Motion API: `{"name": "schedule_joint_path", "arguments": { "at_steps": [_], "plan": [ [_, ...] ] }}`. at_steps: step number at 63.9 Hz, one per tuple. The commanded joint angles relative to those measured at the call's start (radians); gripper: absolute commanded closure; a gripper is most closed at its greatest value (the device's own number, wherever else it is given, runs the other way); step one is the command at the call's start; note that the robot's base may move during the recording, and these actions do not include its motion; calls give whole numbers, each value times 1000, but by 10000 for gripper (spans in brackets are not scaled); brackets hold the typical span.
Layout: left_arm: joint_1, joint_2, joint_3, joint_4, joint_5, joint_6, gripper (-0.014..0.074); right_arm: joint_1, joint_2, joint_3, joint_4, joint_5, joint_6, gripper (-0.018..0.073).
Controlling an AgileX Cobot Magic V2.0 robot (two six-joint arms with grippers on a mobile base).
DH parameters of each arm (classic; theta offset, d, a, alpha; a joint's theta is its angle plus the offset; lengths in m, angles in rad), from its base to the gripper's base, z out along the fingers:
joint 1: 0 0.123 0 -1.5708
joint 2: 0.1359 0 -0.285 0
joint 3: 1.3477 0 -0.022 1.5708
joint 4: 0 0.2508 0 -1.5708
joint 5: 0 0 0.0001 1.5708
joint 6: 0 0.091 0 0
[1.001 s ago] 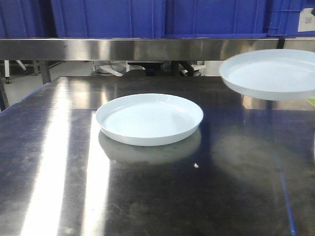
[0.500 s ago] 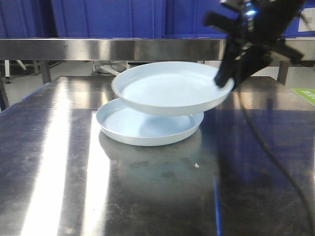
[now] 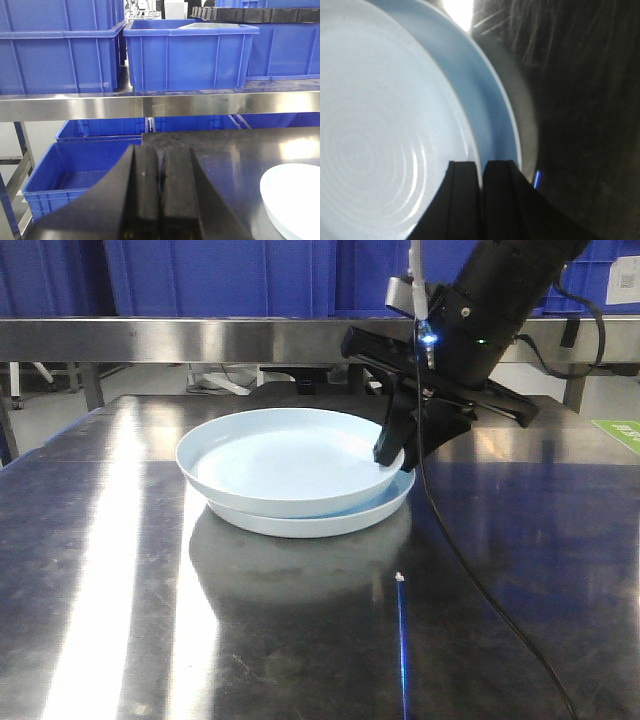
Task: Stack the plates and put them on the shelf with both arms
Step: 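Lower the held plate onto the centered plate and release, then grip the rim of the stacked plates with the right gripper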
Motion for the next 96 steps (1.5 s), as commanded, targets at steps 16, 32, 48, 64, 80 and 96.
{"name": "schedule_joint_path", "arguments": {
  "at_steps": [16,32,48,64,80,96],
  "plan": [
    [0,6,-30,0,-82,-7,516,0,-72,-35,31,-21,-3,510],
    [0,6,-30,0,-82,-7,516,-3,-112,-36,29,-26,-3,510],
    [0,6,-30,0,-82,-7,516,-15,-112,-36,21,-14,-3,510],
    [0,6,-30,0,-82,-7,516,-34,-112,-36,18,8,-3,398],
    [0,6,-30,0,-82,-7,516,-35,-112,-26,11,7,-3,256],
    [0,6,-30,0,-82,-7,516,-35,-112,-23,7,17,-3,244]
  ]
}}
